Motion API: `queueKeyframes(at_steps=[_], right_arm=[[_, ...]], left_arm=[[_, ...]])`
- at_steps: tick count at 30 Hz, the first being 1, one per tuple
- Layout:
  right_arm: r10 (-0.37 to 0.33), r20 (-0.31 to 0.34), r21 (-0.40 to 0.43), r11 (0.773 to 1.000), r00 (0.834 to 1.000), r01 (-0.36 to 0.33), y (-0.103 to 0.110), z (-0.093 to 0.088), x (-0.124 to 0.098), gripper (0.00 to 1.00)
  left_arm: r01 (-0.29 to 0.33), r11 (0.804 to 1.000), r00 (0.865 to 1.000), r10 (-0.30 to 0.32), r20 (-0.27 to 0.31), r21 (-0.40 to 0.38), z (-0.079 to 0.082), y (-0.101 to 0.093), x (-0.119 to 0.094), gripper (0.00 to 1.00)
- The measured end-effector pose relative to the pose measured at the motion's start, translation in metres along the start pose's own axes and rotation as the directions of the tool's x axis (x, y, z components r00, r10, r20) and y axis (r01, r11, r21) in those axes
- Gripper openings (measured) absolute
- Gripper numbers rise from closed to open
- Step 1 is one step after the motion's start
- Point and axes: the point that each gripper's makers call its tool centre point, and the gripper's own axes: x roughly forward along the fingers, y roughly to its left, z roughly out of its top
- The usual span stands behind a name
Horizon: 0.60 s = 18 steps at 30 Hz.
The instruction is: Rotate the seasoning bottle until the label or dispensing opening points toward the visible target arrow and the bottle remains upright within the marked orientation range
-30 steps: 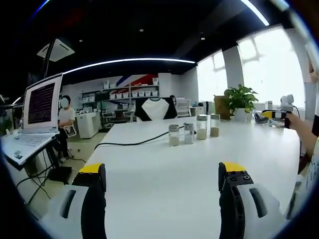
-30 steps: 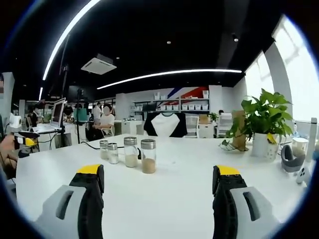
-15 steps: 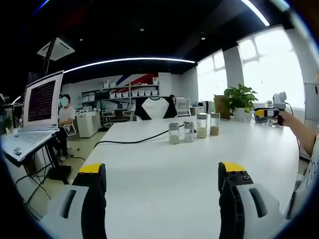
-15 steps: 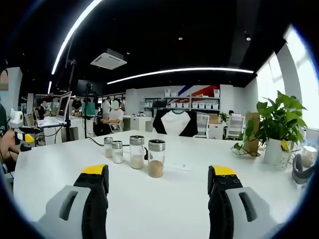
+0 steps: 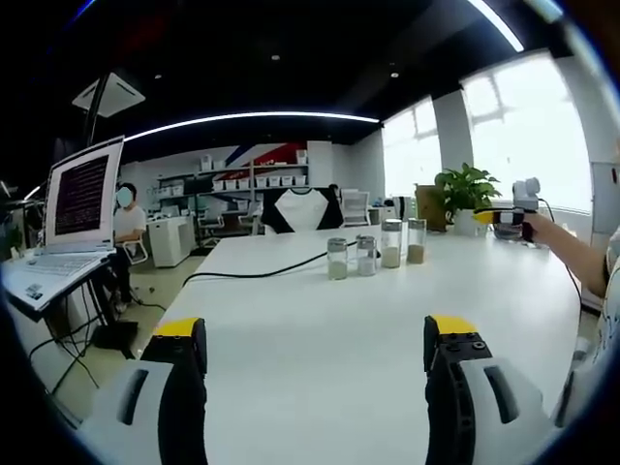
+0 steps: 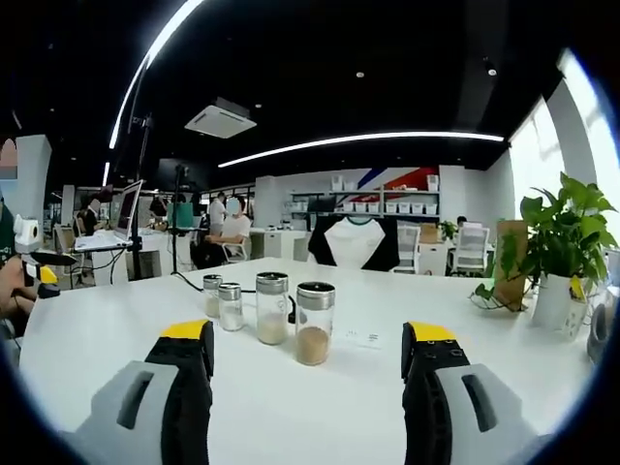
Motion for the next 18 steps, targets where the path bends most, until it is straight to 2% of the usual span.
queueKeyframes(at_steps=[3, 5, 6, 10, 16, 18], right_arm=[[-0.003, 0.0, -0.001, 1.0, 1.0, 0.003, -0.001, 0.001, 0.008, 0.73], [0.006, -0.004, 0.006, 1.0, 1.0, -0.006, 0.0, 0.001, 0.014, 0.62], [0.007, -0.004, 0.008, 1.0, 1.0, -0.007, 0.001, 0.0, 0.016, 0.6], [0.009, 0.008, 0.018, 1.0, 1.0, -0.009, 0.002, 0.001, 0.03, 0.68], [0.019, -0.001, 0.024, 1.0, 1.0, -0.019, 0.004, 0.0, 0.05, 0.66], [0.025, -0.014, 0.037, 0.999, 1.0, -0.024, 0.005, -0.001, 0.057, 0.61]], left_arm=[[-0.006, 1.0, 1.0, 0.006, -0.006, -0.011, -0.003, 0.003, 0.0, 0.98], [-0.005, 1.0, 1.0, 0.005, -0.011, -0.012, -0.005, 0.003, -0.001, 0.98], [-0.004, 1.0, 1.0, 0.004, -0.012, -0.011, -0.005, 0.002, -0.001, 0.98], [0.0, 1.0, 1.0, -0.001, -0.019, -0.01, -0.007, 0.002, 0.0, 0.98], [-0.001, 1.0, 1.0, 0.0, -0.026, -0.013, -0.01, 0.003, -0.001, 0.98], [0.0, 1.0, 1.0, 0.0, -0.026, -0.014, -0.01, 0.003, -0.001, 0.98]])
